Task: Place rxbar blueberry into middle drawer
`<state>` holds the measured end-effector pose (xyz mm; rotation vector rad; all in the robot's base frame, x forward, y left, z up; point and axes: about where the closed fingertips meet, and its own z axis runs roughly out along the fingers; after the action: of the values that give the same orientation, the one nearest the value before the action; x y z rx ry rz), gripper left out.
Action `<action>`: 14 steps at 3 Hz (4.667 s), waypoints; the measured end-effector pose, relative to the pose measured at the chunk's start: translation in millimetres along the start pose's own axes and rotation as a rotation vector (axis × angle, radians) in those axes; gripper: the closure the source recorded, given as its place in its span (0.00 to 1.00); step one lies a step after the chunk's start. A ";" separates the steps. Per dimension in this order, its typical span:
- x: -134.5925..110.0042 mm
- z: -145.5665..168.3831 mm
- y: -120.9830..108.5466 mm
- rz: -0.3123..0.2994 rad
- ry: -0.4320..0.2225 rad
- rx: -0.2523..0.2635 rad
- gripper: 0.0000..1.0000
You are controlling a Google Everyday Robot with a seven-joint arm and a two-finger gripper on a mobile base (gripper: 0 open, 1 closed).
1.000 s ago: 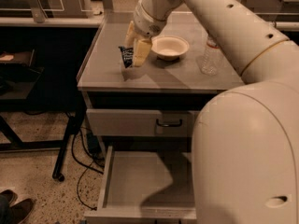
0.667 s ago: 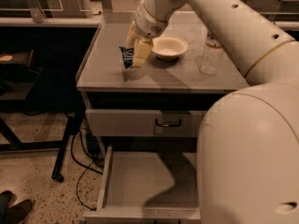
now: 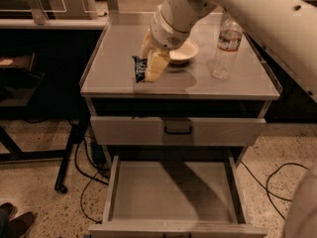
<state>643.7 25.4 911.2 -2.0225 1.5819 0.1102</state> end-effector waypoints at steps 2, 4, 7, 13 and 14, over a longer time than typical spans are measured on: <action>1.3 -1.2 42.5 0.047 0.028 -0.026 1.00; 5.7 -12.1 81.7 0.125 0.004 -0.054 1.00; 13.6 3.0 137.8 0.216 -0.020 -0.117 1.00; 99.1 91.0 259.6 0.493 0.036 -0.283 1.00; 99.3 91.1 259.7 0.493 0.036 -0.283 1.00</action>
Offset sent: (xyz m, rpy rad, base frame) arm -0.0263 -0.0049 -0.0068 -0.0105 0.0190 -0.0330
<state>460.5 -54.9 697.7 -1.7891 2.1605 0.5102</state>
